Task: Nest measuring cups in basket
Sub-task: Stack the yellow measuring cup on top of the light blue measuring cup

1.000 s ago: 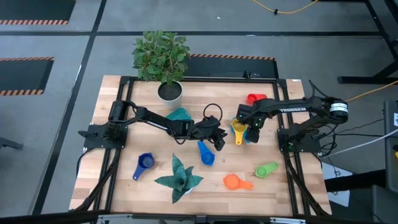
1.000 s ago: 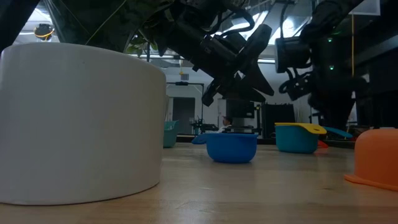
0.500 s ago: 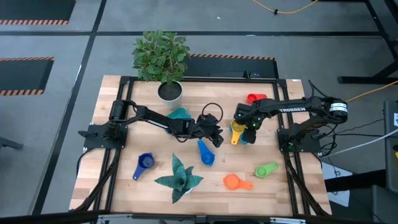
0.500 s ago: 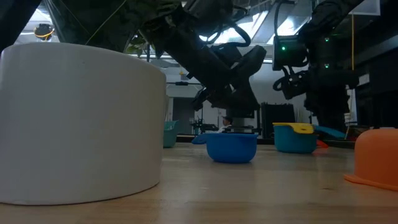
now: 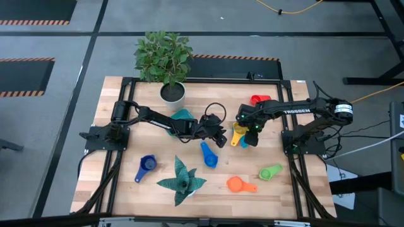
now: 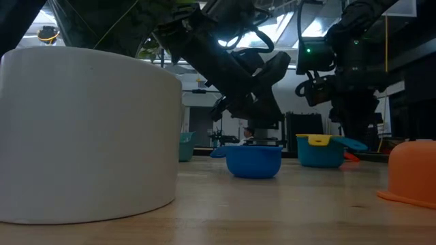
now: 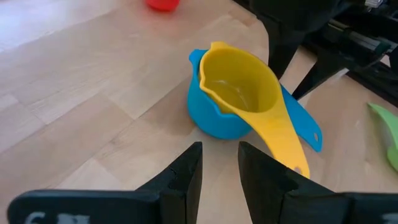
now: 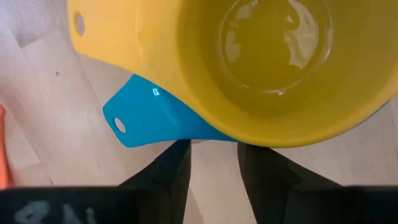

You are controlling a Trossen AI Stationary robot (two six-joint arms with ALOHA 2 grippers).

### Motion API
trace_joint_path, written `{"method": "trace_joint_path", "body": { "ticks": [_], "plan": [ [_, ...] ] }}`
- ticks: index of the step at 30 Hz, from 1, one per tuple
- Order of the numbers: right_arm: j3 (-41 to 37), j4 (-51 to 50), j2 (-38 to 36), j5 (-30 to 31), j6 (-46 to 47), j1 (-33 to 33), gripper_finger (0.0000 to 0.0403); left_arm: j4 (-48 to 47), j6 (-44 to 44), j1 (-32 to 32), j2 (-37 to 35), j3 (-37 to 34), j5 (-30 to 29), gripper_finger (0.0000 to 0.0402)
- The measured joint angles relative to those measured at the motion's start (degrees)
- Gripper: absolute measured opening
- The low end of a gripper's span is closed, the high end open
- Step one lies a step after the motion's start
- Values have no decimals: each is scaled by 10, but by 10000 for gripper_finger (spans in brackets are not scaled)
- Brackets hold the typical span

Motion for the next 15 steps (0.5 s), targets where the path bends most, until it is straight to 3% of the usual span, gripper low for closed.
{"method": "trace_joint_path", "body": {
  "ticks": [15],
  "plan": [
    [0,1,0,0,10,0,136,12,-17,-15,7,1,-16,96]
  ]
}}
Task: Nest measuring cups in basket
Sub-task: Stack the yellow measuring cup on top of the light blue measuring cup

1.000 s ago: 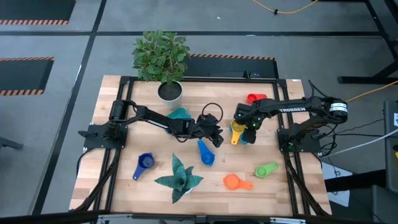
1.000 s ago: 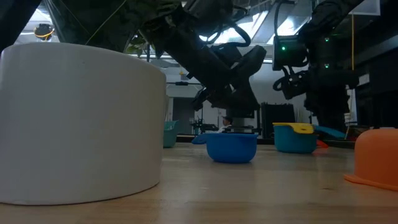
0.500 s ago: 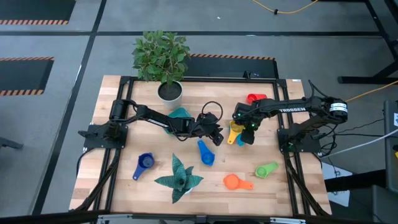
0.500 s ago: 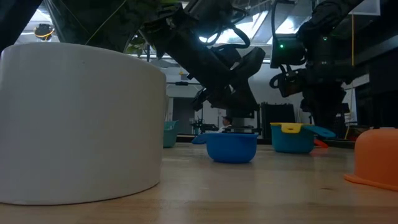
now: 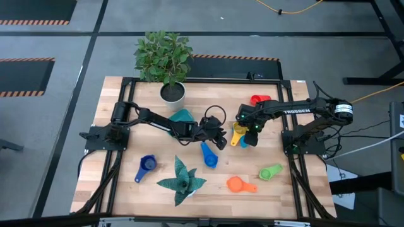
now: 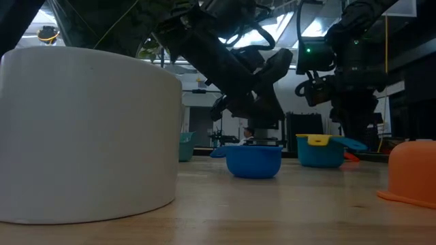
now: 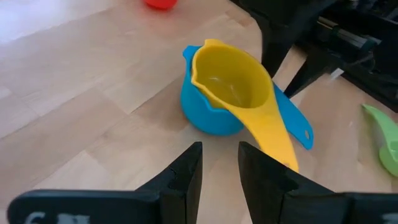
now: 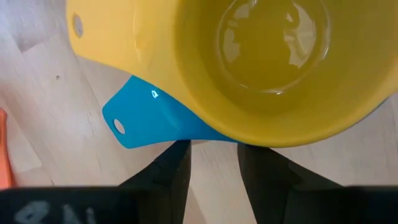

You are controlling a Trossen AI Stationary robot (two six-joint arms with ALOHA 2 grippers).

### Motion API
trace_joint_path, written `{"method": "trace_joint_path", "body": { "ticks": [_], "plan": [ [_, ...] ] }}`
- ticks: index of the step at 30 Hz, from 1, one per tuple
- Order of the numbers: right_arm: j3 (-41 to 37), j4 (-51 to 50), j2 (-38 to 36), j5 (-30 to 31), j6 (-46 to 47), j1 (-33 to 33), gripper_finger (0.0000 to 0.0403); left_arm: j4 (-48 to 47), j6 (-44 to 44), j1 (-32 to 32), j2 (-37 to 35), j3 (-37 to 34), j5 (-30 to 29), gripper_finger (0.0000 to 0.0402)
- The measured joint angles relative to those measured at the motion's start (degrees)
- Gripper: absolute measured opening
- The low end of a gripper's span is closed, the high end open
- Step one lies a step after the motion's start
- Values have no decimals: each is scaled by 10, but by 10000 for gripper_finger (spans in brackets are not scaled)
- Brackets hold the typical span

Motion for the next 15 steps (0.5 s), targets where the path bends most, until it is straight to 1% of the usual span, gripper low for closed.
{"method": "trace_joint_path", "body": {
  "ticks": [3,5,7,10,15],
  "plan": [
    [0,3,0,0,0,0,136,6,-2,-3,8,-1,1,96],
    [0,4,0,0,0,0,136,29,-15,-3,23,3,-6,96],
    [0,7,0,0,0,0,136,13,-25,-3,27,-2,-13,96],
    [0,16,0,0,1,0,136,52,-29,-2,45,2,-9,96],
    [0,30,0,0,3,0,136,49,-44,-2,60,1,2,96]
  ]
}}
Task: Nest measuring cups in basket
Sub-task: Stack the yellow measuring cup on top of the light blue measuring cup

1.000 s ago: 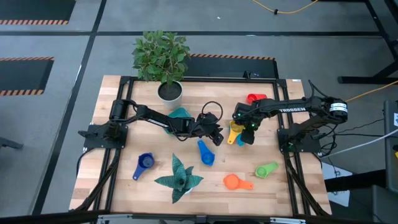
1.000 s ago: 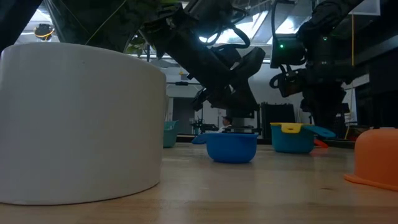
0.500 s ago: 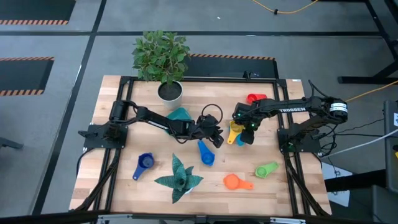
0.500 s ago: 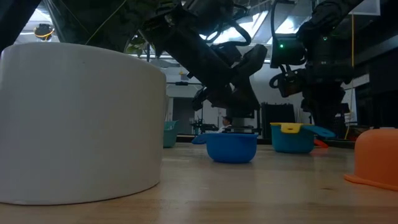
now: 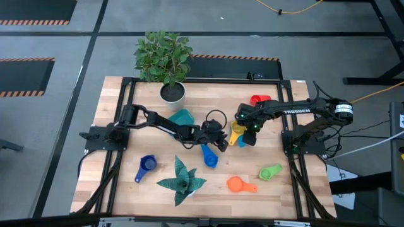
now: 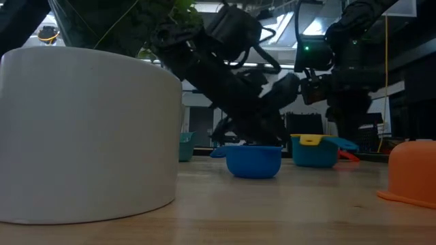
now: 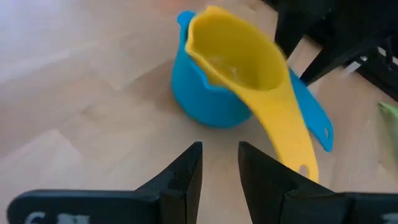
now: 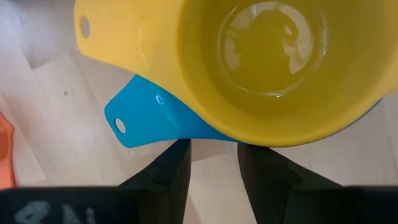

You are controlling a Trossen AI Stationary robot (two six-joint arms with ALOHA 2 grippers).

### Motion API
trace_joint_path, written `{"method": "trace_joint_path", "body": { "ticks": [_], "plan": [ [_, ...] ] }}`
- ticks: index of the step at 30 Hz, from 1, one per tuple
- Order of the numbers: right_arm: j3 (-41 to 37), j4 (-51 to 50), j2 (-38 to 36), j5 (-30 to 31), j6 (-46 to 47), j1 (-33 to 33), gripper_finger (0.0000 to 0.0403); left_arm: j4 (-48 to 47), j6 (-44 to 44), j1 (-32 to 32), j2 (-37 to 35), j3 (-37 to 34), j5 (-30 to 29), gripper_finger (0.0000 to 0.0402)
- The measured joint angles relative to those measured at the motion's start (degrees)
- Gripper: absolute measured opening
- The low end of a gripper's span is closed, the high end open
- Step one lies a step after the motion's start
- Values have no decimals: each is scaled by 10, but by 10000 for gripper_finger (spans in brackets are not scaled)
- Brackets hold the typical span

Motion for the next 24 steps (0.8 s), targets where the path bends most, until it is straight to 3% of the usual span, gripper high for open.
{"method": "trace_joint_path", "body": {
  "ticks": [12,24],
  "plan": [
    [0,30,0,-2,1,0,136,23,-15,-3,-1,14,46,96],
    [0,54,0,-34,13,0,136,5,6,-3,-3,42,49,96]
  ]
}}
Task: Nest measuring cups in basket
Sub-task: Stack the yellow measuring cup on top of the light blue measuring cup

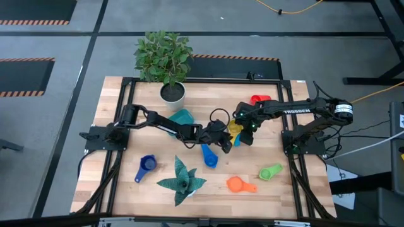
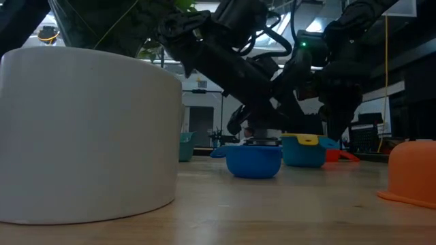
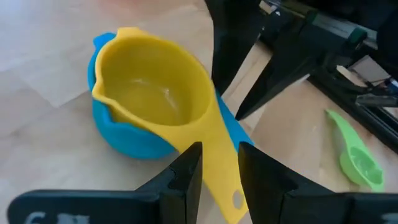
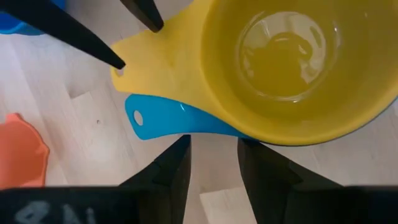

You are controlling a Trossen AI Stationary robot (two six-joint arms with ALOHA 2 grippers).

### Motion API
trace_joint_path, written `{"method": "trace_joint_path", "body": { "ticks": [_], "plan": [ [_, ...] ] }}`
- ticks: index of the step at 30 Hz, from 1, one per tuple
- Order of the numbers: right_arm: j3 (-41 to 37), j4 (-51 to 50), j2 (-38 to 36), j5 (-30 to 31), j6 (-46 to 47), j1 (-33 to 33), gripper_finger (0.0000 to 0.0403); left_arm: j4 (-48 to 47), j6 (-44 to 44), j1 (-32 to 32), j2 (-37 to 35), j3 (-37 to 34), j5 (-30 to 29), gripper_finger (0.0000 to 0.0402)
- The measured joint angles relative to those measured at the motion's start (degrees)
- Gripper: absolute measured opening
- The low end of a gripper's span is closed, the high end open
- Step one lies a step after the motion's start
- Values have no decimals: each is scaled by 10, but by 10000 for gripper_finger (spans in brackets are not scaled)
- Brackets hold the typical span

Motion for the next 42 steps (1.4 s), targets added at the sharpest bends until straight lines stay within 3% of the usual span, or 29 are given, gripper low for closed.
{"method": "trace_joint_path", "body": {
  "ticks": [21,30,42],
  "plan": [
    [0,-2,0,0,-1,0,136,-40,59,0,-12,0,-36,96],
    [0,-2,0,0,-1,0,136,-138,56,-2,-43,0,-80,96],
    [0,5,0,0,14,0,136,-114,-12,-7,8,-1,-35,96]
  ]
}}
